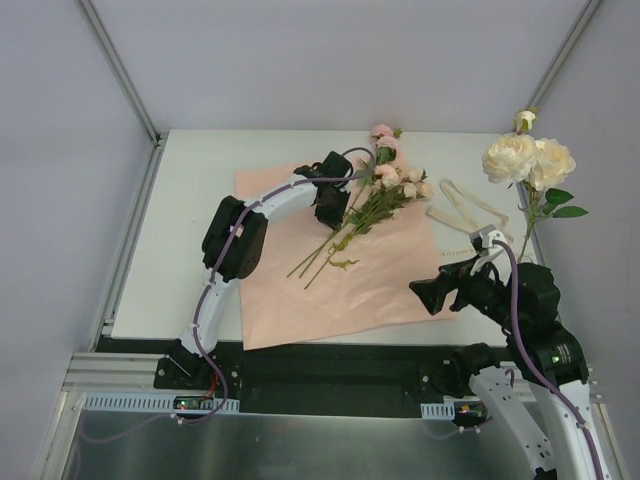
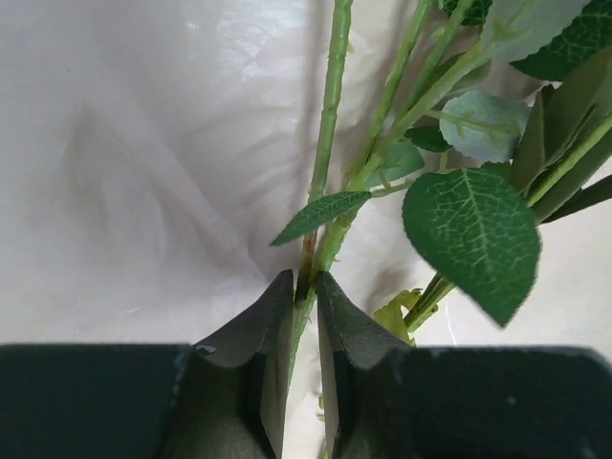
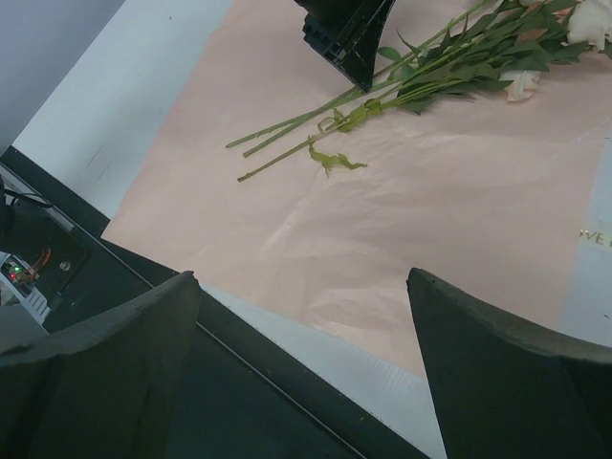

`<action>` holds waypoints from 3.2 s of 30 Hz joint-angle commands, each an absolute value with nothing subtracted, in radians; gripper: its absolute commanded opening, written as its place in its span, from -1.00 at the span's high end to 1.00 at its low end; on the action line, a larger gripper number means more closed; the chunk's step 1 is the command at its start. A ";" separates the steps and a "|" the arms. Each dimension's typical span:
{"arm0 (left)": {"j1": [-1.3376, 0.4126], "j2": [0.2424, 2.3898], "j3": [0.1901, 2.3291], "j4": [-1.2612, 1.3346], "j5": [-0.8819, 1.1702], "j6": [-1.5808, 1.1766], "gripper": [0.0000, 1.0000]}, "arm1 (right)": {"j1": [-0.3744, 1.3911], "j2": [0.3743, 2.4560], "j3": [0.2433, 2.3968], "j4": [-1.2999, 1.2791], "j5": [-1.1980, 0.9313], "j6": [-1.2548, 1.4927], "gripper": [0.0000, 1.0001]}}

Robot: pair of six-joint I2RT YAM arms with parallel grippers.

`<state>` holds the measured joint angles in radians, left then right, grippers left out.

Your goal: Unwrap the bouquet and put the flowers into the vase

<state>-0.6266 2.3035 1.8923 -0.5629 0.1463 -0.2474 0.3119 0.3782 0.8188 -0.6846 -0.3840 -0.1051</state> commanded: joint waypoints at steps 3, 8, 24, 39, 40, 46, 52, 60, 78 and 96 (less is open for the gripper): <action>-0.617 2.336 1.942 -0.598 0.118 -0.252 0.73 | 0.310 0.396 0.816 -0.635 -0.405 -0.095 -0.85; -0.617 2.330 1.973 -0.618 0.101 -0.238 0.92 | 0.311 0.408 0.818 -0.635 -0.359 -0.060 -0.85; -0.584 1.778 1.783 -0.617 0.083 -0.310 1.00 | 0.328 0.656 0.848 -0.513 -0.304 0.264 -0.66; -0.580 1.117 1.039 -0.359 0.241 -0.405 1.00 | 0.749 1.308 1.143 -0.384 0.086 0.868 -0.78; -0.580 1.094 0.988 -0.356 0.242 -0.408 1.00 | 0.750 1.337 1.137 -0.352 0.062 0.886 -0.76; -0.580 0.985 0.835 -0.331 0.307 -0.449 1.00 | 0.765 1.535 1.161 -0.229 -0.034 0.968 -0.71; -0.580 0.933 0.761 -0.310 0.336 -0.462 1.00 | 0.778 1.627 1.195 -0.206 -0.008 0.983 -0.68; -0.578 0.923 0.738 -0.299 0.360 -0.457 1.00 | 0.781 1.672 1.230 -0.193 0.041 0.999 -0.42; -0.580 0.882 0.716 -0.314 0.384 -0.439 0.60 | 0.785 1.764 1.423 -0.262 0.116 0.668 0.99; -0.577 0.833 0.756 -0.299 0.330 -0.429 -0.37 | 0.962 0.777 1.163 -0.322 0.365 -0.533 0.99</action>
<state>-0.5812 0.8127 0.7265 -0.3264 0.3313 -0.4522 0.9607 0.9928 1.2098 -0.3141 0.3313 -0.2066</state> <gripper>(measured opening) 0.683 0.051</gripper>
